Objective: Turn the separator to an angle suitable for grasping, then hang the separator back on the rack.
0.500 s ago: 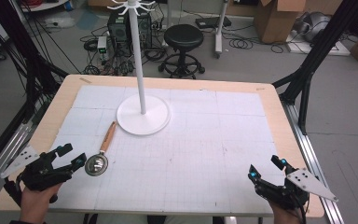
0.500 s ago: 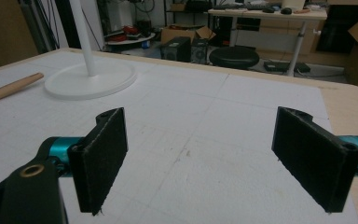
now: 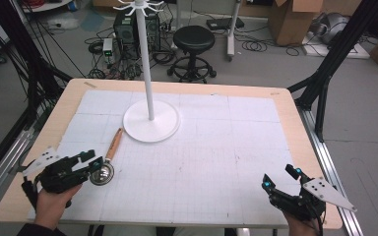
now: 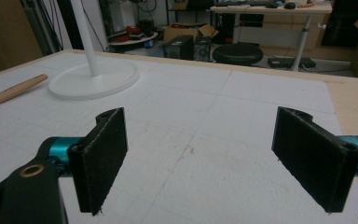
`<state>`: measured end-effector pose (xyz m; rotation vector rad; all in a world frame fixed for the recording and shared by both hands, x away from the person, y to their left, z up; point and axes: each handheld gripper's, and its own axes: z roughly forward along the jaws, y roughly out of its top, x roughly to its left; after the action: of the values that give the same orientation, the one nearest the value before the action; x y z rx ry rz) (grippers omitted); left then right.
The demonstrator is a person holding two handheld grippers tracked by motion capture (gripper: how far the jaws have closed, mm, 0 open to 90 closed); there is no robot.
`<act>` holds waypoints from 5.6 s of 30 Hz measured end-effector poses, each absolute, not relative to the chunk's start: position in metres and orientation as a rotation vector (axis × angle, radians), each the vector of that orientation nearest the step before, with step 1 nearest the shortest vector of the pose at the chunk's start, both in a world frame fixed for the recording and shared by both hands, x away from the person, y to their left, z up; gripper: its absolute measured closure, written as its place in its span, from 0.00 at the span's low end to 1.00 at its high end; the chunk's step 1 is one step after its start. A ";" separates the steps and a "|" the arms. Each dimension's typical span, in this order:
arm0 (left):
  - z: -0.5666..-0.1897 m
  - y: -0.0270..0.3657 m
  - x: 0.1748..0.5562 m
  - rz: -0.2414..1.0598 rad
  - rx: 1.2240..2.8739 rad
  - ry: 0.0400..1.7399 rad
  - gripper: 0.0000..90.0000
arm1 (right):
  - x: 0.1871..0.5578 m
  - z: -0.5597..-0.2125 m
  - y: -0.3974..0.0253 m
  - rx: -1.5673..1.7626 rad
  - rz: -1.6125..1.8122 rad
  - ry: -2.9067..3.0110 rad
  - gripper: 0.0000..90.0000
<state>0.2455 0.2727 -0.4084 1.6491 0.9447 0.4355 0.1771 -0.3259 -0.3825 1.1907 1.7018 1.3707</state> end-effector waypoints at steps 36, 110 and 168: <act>-0.447 0.243 0.297 0.462 2.034 1.082 1.00 | 0.182 -0.388 -0.323 1.231 1.347 1.734 0.19; -0.409 0.263 0.300 0.489 1.698 1.028 0.26 | 0.181 -0.381 -0.327 1.221 1.359 1.701 0.17; -0.438 0.214 0.367 0.488 2.089 1.198 0.75 | 0.183 -0.384 -0.328 1.244 1.372 1.732 0.18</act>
<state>0.3670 0.2141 -0.4379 2.0894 1.1976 0.4875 0.1830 -0.3278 -0.3844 1.2438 1.7319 1.3722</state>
